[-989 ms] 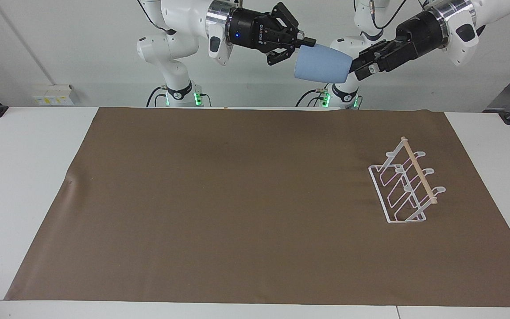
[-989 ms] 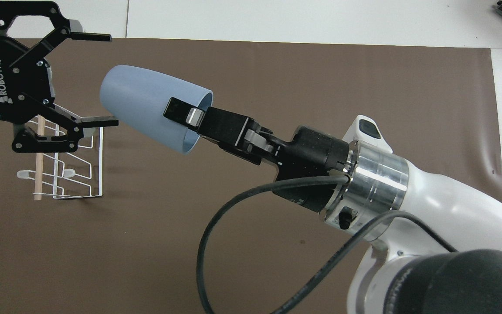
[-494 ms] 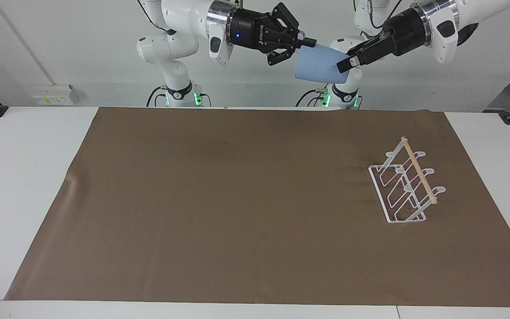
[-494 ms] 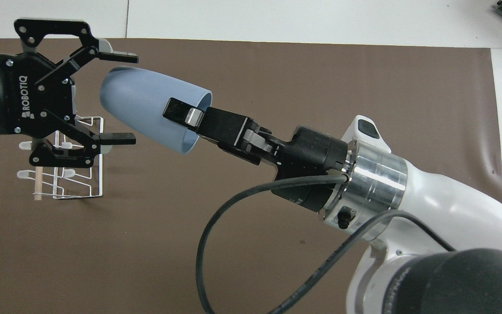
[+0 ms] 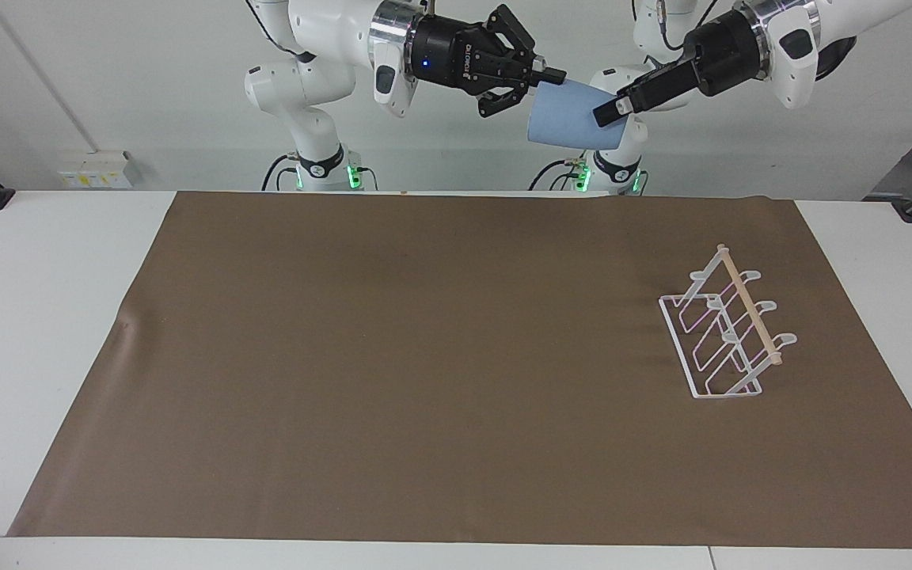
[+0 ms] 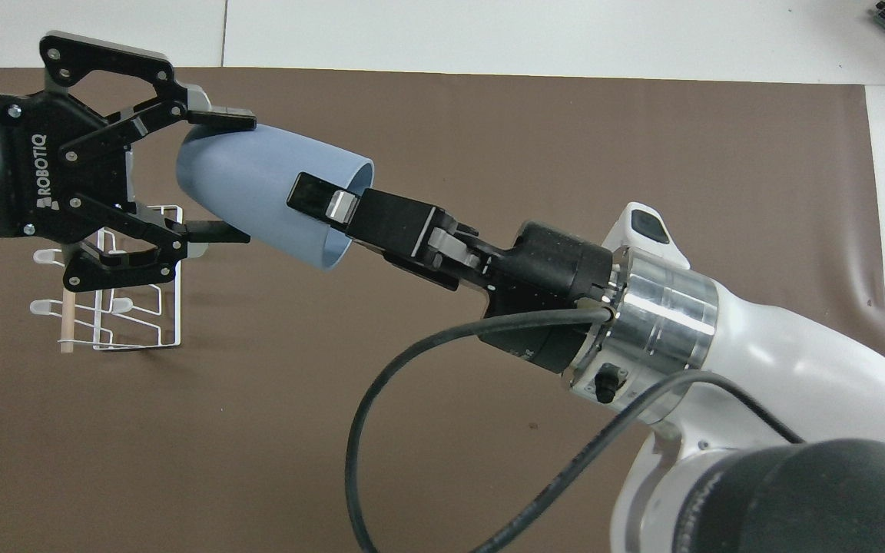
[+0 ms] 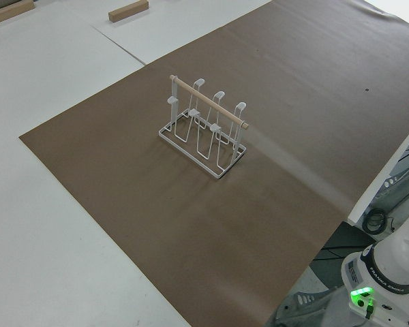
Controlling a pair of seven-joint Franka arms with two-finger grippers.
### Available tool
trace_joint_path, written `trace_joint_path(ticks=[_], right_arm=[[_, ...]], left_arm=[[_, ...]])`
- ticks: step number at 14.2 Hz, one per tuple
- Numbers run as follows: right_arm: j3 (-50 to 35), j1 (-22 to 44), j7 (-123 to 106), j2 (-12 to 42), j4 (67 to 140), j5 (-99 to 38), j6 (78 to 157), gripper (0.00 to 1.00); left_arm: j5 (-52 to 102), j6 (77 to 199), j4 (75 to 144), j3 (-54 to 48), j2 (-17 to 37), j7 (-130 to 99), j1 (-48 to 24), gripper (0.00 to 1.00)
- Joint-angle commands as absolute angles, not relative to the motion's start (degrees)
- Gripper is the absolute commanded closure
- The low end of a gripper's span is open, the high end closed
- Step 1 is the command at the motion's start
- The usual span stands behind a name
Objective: Hang cup on cup holder
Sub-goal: 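Carry the cup to the left gripper and close the left gripper, then open the right gripper and withdraw it while the left gripper holds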
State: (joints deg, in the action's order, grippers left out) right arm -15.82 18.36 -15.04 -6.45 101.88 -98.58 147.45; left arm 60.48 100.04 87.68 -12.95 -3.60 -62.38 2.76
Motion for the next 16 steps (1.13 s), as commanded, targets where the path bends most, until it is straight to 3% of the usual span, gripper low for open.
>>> trace_joint_path(ticks=[1, 2, 3, 4, 12, 16], right_arm=[[-15.7, 18.5, -13.1, -5.7, 100.6, -96.8, 148.4, 0.97], [-15.7, 18.5, -13.1, -5.7, 100.6, -96.7, 148.4, 0.47], [-15.7, 18.5, -13.1, -5.7, 100.6, -96.7, 148.4, 0.14], [-15.7, 18.5, -13.0, -5.7, 100.6, -96.8, 148.4, 0.0], [-15.7, 18.5, -13.6, -5.1, 99.8, -92.9, 148.4, 0.0], [-15.6, 17.5, -14.0, -2.7, 98.7, -64.8, 148.4, 0.0]], left_arm=[[59.2, 98.4, 86.8, -13.4, -3.7, -61.1, 3.1, 1.0], [59.1, 98.4, 86.8, -13.4, -3.8, -60.9, 3.1, 1.0], [59.1, 98.4, 86.8, -13.4, -3.9, -60.7, 3.1, 1.0], [59.1, 98.6, 86.8, -13.4, -3.9, -60.6, 3.1, 1.0], [53.3, 98.8, 86.8, -12.5, -4.0, -58.9, 3.8, 1.0], [41.3, 99.8, 86.7, -12.8, -4.0, -57.1, 3.2, 1.0]])
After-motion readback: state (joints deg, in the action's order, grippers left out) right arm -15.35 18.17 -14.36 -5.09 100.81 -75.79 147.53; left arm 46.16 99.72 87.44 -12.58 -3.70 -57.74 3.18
